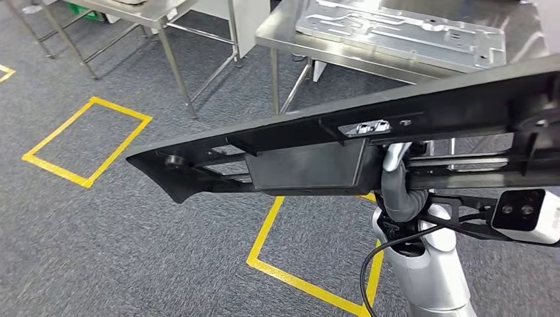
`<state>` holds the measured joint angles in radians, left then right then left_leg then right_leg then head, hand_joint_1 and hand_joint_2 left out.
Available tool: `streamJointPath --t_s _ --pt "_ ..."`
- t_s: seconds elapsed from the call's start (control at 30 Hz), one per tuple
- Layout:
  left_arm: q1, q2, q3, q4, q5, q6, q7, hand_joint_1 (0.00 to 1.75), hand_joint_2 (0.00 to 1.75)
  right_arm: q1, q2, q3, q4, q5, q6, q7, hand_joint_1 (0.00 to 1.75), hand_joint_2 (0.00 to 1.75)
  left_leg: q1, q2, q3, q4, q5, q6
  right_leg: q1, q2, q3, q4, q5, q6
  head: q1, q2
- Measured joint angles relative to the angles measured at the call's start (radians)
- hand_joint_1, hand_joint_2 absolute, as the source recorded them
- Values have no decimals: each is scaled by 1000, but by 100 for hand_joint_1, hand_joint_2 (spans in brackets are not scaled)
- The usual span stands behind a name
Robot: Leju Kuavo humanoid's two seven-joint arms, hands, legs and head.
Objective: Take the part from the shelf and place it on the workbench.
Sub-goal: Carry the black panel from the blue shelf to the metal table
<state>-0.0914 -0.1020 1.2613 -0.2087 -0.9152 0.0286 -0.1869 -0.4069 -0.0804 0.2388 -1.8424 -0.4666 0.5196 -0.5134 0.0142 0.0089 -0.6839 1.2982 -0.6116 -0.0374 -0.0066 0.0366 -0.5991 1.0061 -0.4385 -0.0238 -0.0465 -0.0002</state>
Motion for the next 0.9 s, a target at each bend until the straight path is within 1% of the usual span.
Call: streamJointPath --t_s 0.03,0.07,0.1,0.13,0.17,0.2,0.23,0.27,0.3,0.33,0.37,0.4,0.43,0.47,0.5,0.53,0.57,0.6,0.63,0.67,0.7,0.73,0.77,0.8,0.83,0.87,0.9 --pt "0 1 0 0 0 0 0 0 175 3 0 0 1 0 0 0 175 175 0 -1 0 -8 19 1 0 13 1 1 0 0 0 0" --pt "0 2 0 0 0 0 0 0 175 5 0 0 2 0 0 0 175 175 1 -4 19 -56 55 2 0 26 2 2 -1 1 0 0" --pt "-1 2 0 0 0 0 0 0 175 6 0 0 2 0 0 0 175 175 3 -17 50 -128 95 4 -1 38 2 4 -2 3 0 0" --pt "-1 3 0 0 0 0 0 0 175 5 0 0 2 0 0 0 175 175 5 -39 81 -199 124 8 0 51 1 8 -3 7 0 0" --pt "-1 4 0 0 0 -1 0 0 175 5 0 0 2 0 0 -1 175 175 6 -58 103 -249 140 11 0 62 -2 10 -3 13 0 0" --pt "-1 4 0 0 0 -2 0 0 175 5 0 0 3 0 1 -1 175 175 6 -72 115 -275 144 15 -1 73 -6 12 -2 19 0 0" --pt "-1 4 0 0 1 -4 0 0 175 6 -1 0 3 0 1 -1 175 175 5 -75 118 -281 140 20 -2 83 -10 11 1 26 0 0" --pt "-2 4 0 0 1 -7 -1 0 175 6 -2 -1 4 0 1 -2 175 175 5 -65 119 -283 142 27 -3 91 -13 10 3 33 0 0" --pt "-3 3 0 0 2 -11 -3 0 175 7 -4 -3 4 -1 1 -2 175 175 5 -54 120 -287 145 34 -3 83 -15 11 2 38 0 0" --pt "-4 2 0 0 3 -16 -5 0 175 7 -6 -6 5 -3 2 -3 175 175 6 -44 122 -292 148 43 -2 61 -21 25 -8 43 0 0" --pt "-5 2 0 0 4 -21 -8 0 175 6 -8 -10 5 -5 3 -3 175 175 8 -32 124 -296 151 50 -1 31 -36 57 -28 46 0 0" --pt "-4 1 1 0 6 -25 -12 0 175 6 -9 -13 5 -7 4 -4 175 175 6 -20 124 -298 152 54 -1 -1 -60 109 -57 48 0 0" --pt "-2 2 2 0 9 -27 -15 0 175 5 -10 -15 6 -9 4 -4 175 175 4 -8 124 -298 151 57 -3 -19 -94 177 -89 51 0 0" --pt "0 2 3 0 11 -29 -17 0 175 6 -10 -16 7 -10 5 -3 175 175 3 6 123 -297 150 58 -5 -25 -126 242 -113 53 0 0" --pt "0 2 4 0 12 -31 -18 0 175 7 -10 -17 8 -11 6 -2 175 175 2 20 123 -297 149 59 -7 -28 -147 282 -121 55 0 0" --pt "0 2 4 0 13 -32 -19 0 175 7 -10 -18 9 -13 7 -1 175 175 2 33 123 -296 148 58 -8 -30 -149 287 -110 56 0 0" --pt "-1 2 5 0 14 -33 -20 0 175 7 -11 -19 10 -15 9 1 175 175 2 45 124 -295 145 56 -8 -36 -129 248 -83 56 0 0" --pt "-2 2 5 0 15 -35 -20 0 175 6 -11 -21 11 -17 12 3 175 175 2 56 126 -293 143 54 -7 -49 -93 180 -49 53 0 0" --pt "-3 1 5 0 16 -36 -22 0 175 5 -11 -22 11 -19 14 5 175 175 -1 65 129 -292 139 50 -3 -71 -55 109 -25 49 0 0" --pt "-4 1 5 0 17 -39 -23 0 175 3 -11 -23 10 -21 15 8 175 175 -3 74 131 -290 136 45 1 -89 -26 54 -8 43 0 0" --pt "-4 1 5 0 18 -41 -26 0 175 1 -11 -24 10 -22 17 10 175 175 -5 83 133 -289 133 40 5 -101 -11 22 -2 38 0 0" --pt "-4 1 6 0 19 -44 -28 0 175 -1 -11 -26 10 -23 17 12 175 175 -7 92 135 -289 131 34 9 -102 -9 13 -5 34 0 0" --pt "-5 1 7 0 20 -45 -30 0 175 -1 -11 -28 10 -24 18 14 175 175 -7 102 138 -291 129 29 9 -89 -11 11 -3 30 0 0" --pt "-7 1 7 0 20 -47 -33 0 175 -1 -11 -30 10 -24 19 15 175 175 -6 103 140 -291 127 23 7 -78 -11 9 -1 25 0 0" --pt "-8 1 8 0 20 -48 -35 0 175 -2 -11 -32 10 -24 20 16 175 175 -3 87 137 -282 118 18 4 -68 -9 5 2 19 0 0" --pt "-10 1 8 0 20 -50 -36 0 175 -3 -10 -34 10 -24 20 17 175 175 0 63 127 -255 99 14 0 -58 -8 1 6 14 0 0" --pt "-10 0 9 0 20 -52 -37 0 175 -4 -10 -35 10 -24 21 17 175 175 3 35 105 -206 70 10 -3 -48 -7 -2 8 9 0 0"
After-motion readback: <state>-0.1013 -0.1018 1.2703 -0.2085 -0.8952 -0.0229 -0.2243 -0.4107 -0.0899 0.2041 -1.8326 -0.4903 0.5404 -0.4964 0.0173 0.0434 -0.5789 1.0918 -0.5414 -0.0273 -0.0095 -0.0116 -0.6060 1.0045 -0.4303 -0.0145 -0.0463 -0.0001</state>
